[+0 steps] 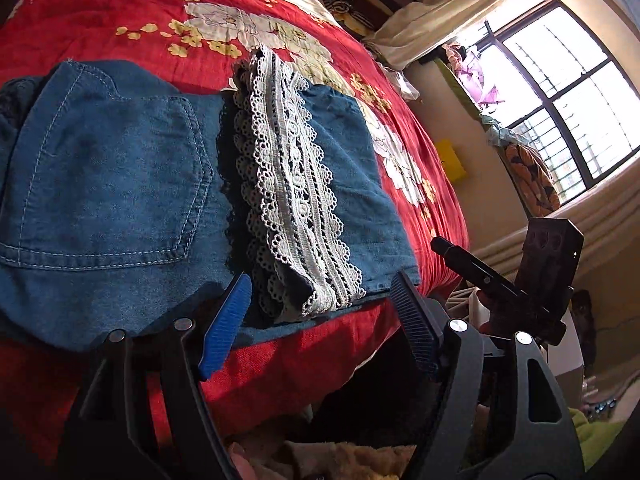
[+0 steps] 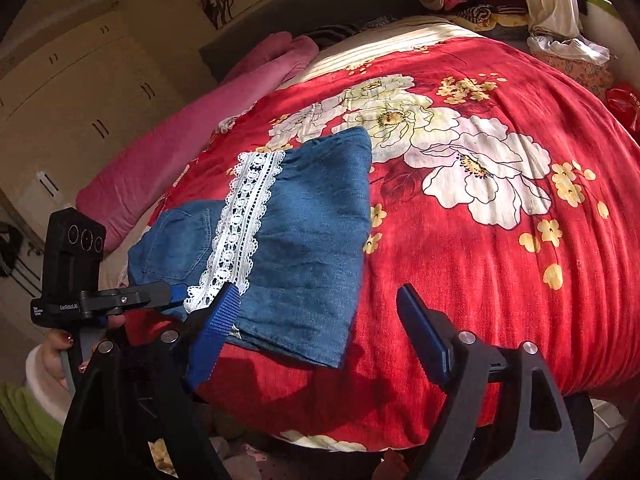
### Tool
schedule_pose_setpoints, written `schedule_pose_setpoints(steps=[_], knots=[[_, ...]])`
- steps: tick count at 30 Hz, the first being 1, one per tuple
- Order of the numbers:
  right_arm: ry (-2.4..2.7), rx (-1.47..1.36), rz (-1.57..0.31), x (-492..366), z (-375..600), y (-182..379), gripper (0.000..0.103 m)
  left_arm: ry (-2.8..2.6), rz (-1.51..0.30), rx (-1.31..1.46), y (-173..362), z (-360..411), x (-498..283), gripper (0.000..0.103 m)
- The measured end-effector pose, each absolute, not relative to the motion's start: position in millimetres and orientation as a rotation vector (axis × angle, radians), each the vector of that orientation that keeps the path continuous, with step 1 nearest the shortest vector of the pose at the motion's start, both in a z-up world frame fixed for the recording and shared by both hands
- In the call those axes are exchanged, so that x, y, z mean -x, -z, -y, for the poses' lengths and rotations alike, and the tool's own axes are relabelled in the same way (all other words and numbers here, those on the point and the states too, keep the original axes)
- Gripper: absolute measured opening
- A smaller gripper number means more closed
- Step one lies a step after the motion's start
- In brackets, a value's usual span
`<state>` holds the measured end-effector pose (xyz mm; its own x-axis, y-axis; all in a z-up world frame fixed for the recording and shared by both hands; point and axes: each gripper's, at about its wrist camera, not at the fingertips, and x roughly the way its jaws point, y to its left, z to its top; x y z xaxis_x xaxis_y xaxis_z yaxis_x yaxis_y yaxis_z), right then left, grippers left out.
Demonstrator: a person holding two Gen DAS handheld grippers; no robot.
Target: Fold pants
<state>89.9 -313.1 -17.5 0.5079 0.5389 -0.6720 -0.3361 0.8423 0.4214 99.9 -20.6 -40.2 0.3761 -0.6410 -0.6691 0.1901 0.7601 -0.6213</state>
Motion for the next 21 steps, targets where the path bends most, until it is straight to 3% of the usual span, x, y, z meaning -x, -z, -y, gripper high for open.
schedule_pose_setpoints(steps=[11, 19, 21], knots=[[-0.536, -0.244, -0.937, -92, 308, 31, 0.080, 0.444, -1.151, 0.457, 61, 41, -106, 0.063], [-0.544, -0.313, -0.997, -98, 309, 45, 0.079, 0.451, -1.169, 0.532, 68, 40, -113, 0.025], [-0.558, -0.343, -1.015, -101, 308, 50, 0.070, 0.453, -1.164, 0.543, 68, 37, -112, 0.021]])
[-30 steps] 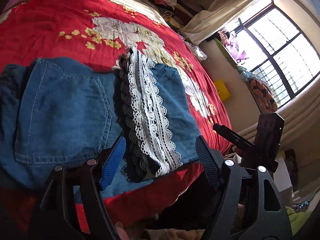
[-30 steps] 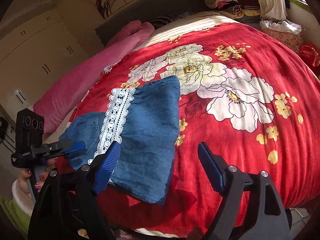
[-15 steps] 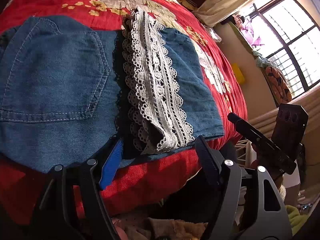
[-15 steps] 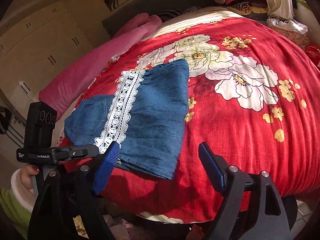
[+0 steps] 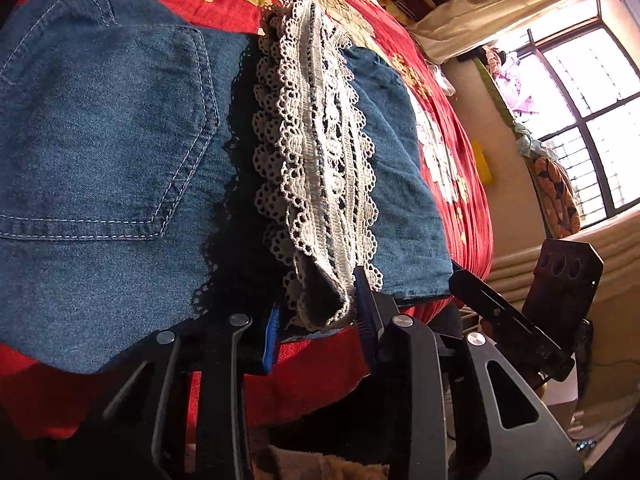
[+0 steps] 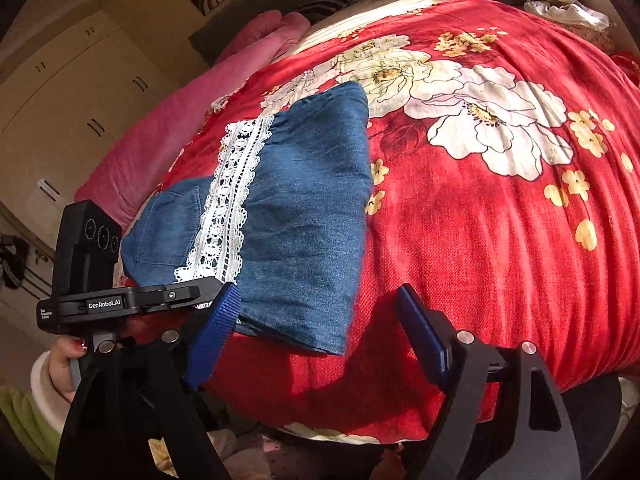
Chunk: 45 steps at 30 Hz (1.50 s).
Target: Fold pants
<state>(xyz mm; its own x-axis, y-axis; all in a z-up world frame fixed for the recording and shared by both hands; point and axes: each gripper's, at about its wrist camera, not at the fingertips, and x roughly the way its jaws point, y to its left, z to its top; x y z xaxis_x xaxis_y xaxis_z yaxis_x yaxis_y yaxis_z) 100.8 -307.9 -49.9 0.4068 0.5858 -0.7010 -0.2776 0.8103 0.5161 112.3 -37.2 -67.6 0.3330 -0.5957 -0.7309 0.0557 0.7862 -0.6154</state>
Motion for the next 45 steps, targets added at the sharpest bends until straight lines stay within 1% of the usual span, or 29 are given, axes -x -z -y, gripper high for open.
schedule_pose_setpoints(steps=[2, 5, 9, 11, 15, 16, 17, 18, 22, 26, 27, 28, 32, 35, 38, 40, 42, 45], knots=[[-0.547, -0.337, -1.030, -102, 306, 52, 0.065, 0.455, -1.151, 0.542, 64, 35, -109, 0.019], [-0.554, -0.328, -1.015, -98, 304, 47, 0.064, 0.447, -1.123, 0.516, 52, 30, -102, 0.015], [-0.543, -0.302, -1.006, -98, 301, 44, 0.064, 0.412, -1.071, 0.441, 34, 23, -91, 0.015], [-0.521, -0.290, -1.024, -101, 299, 49, 0.063, 0.401, -1.082, 0.440, 38, 21, -92, 0.015], [-0.492, -0.238, -1.032, -101, 298, 56, 0.056, 0.408, -1.124, 0.434, 55, 26, -94, 0.016], [-0.486, -0.226, -1.031, -100, 298, 57, 0.055, 0.410, -1.127, 0.434, 57, 27, -94, 0.016], [-0.478, -0.212, -1.029, -101, 298, 57, 0.053, 0.415, -1.128, 0.435, 58, 29, -94, 0.023], [-0.469, -0.193, -1.027, -101, 298, 57, 0.051, 0.422, -1.126, 0.430, 57, 30, -94, 0.026], [-0.449, -0.129, -1.017, -100, 297, 60, 0.048, 0.417, -1.123, 0.417, 57, 31, -93, 0.029], [-0.440, -0.089, -1.007, -94, 293, 56, 0.048, 0.404, -1.121, 0.395, 57, 33, -93, 0.030], [-0.442, -0.099, -0.998, -94, 295, 52, 0.049, 0.400, -1.118, 0.388, 56, 34, -93, 0.032], [-0.445, -0.106, -0.976, -92, 296, 47, 0.051, 0.400, -1.116, 0.385, 55, 34, -92, 0.032], [-0.463, -0.117, -0.906, -86, 301, 24, 0.051, 0.395, -1.111, 0.379, 55, 34, -91, 0.033], [-0.483, -0.118, -0.875, -83, 299, 12, 0.051, 0.386, -1.103, 0.366, 52, 34, -89, 0.040], [-0.509, -0.113, -0.872, -81, 289, 8, 0.051, 0.374, -1.090, 0.356, 48, 31, -84, 0.040], [-0.522, -0.102, -0.876, -81, 282, 7, 0.051, 0.360, -1.075, 0.345, 44, 27, -81, 0.042], [-0.532, -0.092, -0.880, -79, 276, 7, 0.051, 0.346, -1.055, 0.332, 38, 23, -77, 0.047], [-0.535, -0.077, -0.884, -78, 268, 6, 0.052, 0.315, -1.019, 0.305, 27, 16, -70, 0.049]])
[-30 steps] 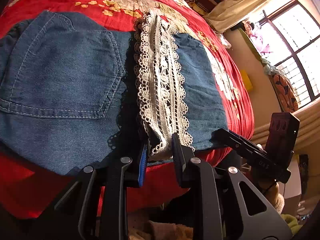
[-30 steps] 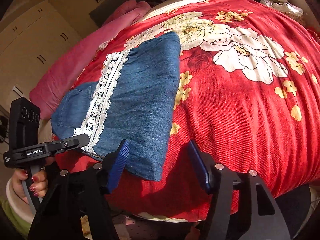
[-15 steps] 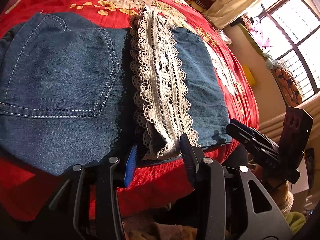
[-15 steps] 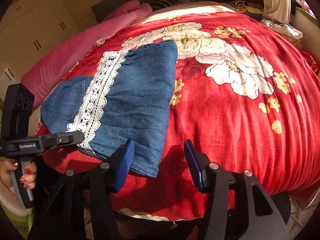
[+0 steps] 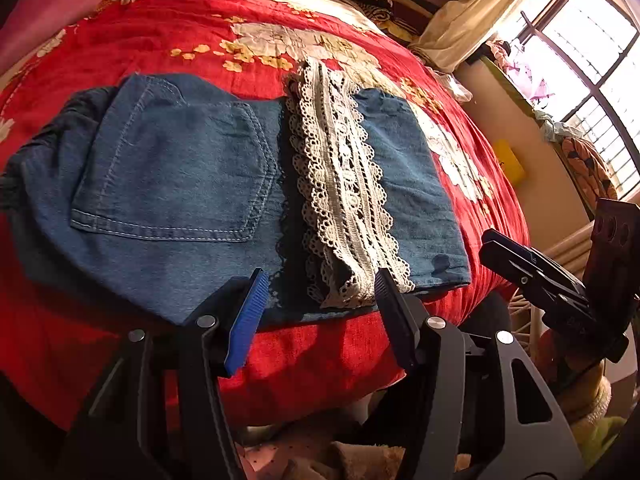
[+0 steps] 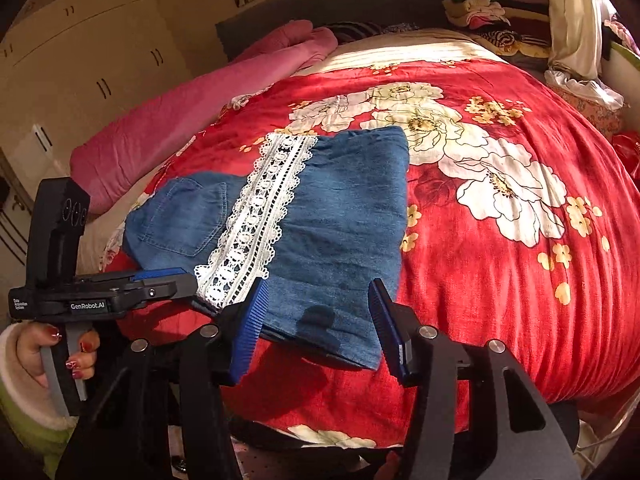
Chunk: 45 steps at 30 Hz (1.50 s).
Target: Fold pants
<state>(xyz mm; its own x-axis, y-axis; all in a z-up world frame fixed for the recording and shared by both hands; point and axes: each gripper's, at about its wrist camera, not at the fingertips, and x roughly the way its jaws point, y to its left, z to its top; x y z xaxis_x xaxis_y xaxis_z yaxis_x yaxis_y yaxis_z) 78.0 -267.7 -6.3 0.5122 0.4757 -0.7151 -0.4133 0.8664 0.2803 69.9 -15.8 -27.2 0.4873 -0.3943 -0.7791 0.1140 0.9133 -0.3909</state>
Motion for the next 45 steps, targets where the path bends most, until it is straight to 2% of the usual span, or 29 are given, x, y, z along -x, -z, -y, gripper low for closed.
schedule_pose_setpoints(steps=[2, 3, 7, 12, 20, 27, 45], knots=[[-0.536, -0.079, -0.882, -77, 264, 5, 0.060, 0.291, -0.998, 0.288, 20, 10, -65, 0.054], [-0.536, -0.078, -0.880, -77, 262, 3, 0.061, 0.276, -0.985, 0.274, 16, 7, -62, 0.059], [-0.535, -0.071, -0.871, -76, 256, -3, 0.067, 0.221, -0.935, 0.229, 4, -3, -52, 0.066], [-0.544, -0.049, -0.853, -73, 245, -14, 0.075, 0.172, -0.889, 0.213, -7, -18, -43, 0.079], [-0.567, -0.018, -0.826, -73, 224, -33, 0.085, 0.072, -0.818, 0.225, -24, -51, -32, 0.091], [-0.619, 0.000, -0.818, -81, 197, -42, 0.091, 0.008, -0.811, 0.270, -20, -82, -24, 0.093], [-0.817, 0.114, -0.896, -148, 90, -39, 0.093, 0.018, -0.839, 0.382, 21, -117, -43, 0.093]])
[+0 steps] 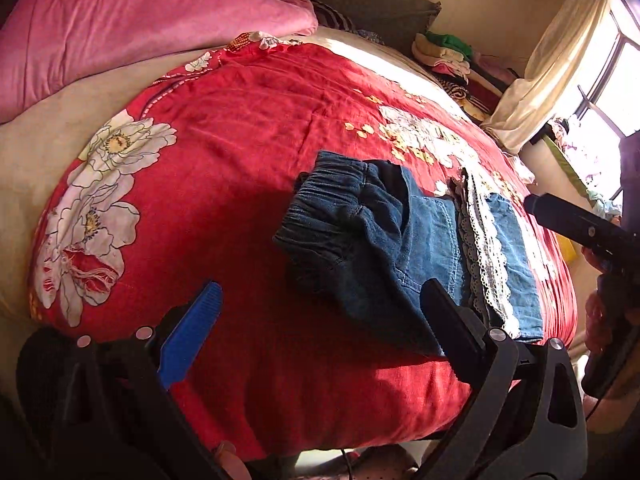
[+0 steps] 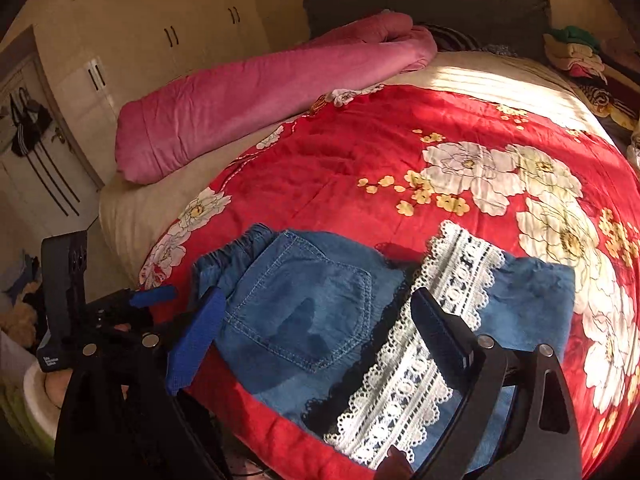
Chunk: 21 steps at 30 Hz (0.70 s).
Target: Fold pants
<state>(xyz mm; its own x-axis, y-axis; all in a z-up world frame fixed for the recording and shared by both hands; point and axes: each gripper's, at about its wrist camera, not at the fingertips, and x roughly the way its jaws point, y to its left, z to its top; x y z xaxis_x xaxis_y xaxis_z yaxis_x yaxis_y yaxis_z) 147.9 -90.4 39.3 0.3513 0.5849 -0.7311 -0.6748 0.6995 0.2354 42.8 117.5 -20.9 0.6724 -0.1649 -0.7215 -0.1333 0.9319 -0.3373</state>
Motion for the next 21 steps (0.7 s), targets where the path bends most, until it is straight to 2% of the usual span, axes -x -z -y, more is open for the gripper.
schedule_pose_setpoints(steps=[21], knots=[[-0.956, 0.341, -1.114, -206, -31, 23, 0.093, 0.074, -0.885, 0.415, 53, -99, -70, 0.093]])
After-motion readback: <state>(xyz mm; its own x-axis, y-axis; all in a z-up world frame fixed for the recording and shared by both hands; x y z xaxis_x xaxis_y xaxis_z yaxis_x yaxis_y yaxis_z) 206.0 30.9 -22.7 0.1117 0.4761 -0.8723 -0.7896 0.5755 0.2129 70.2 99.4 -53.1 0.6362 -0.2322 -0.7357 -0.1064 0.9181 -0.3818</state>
